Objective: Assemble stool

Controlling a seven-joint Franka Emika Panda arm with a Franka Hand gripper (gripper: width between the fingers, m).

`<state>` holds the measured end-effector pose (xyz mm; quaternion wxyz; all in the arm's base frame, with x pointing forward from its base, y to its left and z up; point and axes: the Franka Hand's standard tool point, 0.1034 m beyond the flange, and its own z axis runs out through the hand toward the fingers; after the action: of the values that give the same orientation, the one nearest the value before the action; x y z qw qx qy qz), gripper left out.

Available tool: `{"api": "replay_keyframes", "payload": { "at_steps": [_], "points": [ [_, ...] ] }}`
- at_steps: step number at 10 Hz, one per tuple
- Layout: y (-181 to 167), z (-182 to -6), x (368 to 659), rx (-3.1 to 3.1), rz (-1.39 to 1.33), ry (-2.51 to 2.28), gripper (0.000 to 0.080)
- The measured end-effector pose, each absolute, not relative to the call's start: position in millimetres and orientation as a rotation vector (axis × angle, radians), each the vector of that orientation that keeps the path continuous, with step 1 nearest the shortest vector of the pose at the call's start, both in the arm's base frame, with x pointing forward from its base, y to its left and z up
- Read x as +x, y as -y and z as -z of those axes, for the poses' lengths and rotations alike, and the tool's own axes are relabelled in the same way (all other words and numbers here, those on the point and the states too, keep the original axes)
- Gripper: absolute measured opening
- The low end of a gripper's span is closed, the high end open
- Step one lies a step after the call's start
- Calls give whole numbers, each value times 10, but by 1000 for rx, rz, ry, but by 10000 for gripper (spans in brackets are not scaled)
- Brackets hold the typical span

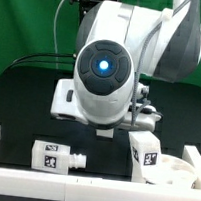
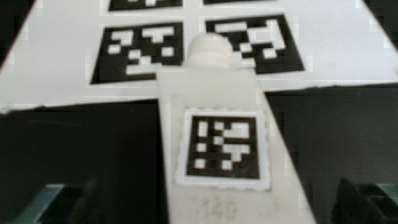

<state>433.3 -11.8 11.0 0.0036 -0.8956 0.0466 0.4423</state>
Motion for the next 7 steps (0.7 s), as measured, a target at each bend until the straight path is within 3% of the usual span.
{"api": "replay_keyframes", "payload": {
  "at_steps": [3, 5, 6, 7],
  "points": [
    [73, -79, 4288, -2812, -1410, -202, 649],
    [85, -78, 4288, -2811, -1409, -206, 423],
    [57, -141, 4303, -2808, -1417, -212, 423],
    [-17, -308, 4353, -2797, -1428, -208, 321]
  ]
}}
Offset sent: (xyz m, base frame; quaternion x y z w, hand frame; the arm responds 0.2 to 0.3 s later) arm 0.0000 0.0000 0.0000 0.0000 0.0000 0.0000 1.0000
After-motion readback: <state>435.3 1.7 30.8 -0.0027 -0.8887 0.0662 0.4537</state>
